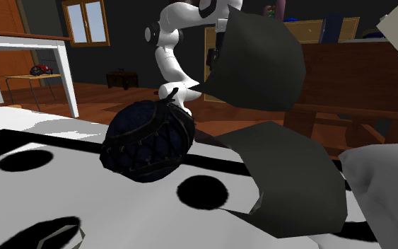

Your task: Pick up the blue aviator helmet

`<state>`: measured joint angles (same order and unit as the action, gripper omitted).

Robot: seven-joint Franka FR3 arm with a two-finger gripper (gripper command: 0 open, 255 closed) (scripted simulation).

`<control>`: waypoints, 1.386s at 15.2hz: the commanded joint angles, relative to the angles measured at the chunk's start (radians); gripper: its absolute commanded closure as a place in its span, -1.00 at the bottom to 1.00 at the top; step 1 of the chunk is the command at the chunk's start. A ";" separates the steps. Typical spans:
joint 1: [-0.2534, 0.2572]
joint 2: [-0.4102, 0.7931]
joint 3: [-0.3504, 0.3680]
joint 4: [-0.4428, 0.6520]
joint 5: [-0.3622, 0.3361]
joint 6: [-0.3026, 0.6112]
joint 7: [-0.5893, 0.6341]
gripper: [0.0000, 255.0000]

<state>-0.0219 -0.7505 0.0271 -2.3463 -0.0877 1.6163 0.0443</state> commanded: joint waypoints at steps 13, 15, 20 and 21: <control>-0.089 0.140 -0.224 0.031 -0.157 0.233 -0.231 -1.00; -0.098 0.177 -0.261 0.053 -0.171 0.272 -0.268 -1.00; -0.114 0.284 -0.356 0.126 -0.184 0.366 -0.366 -1.00; -0.115 0.307 -0.376 0.144 -0.183 0.384 -0.387 -1.00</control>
<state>-0.1369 -0.4759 -0.3288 -2.2290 -0.2726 1.9802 -0.3211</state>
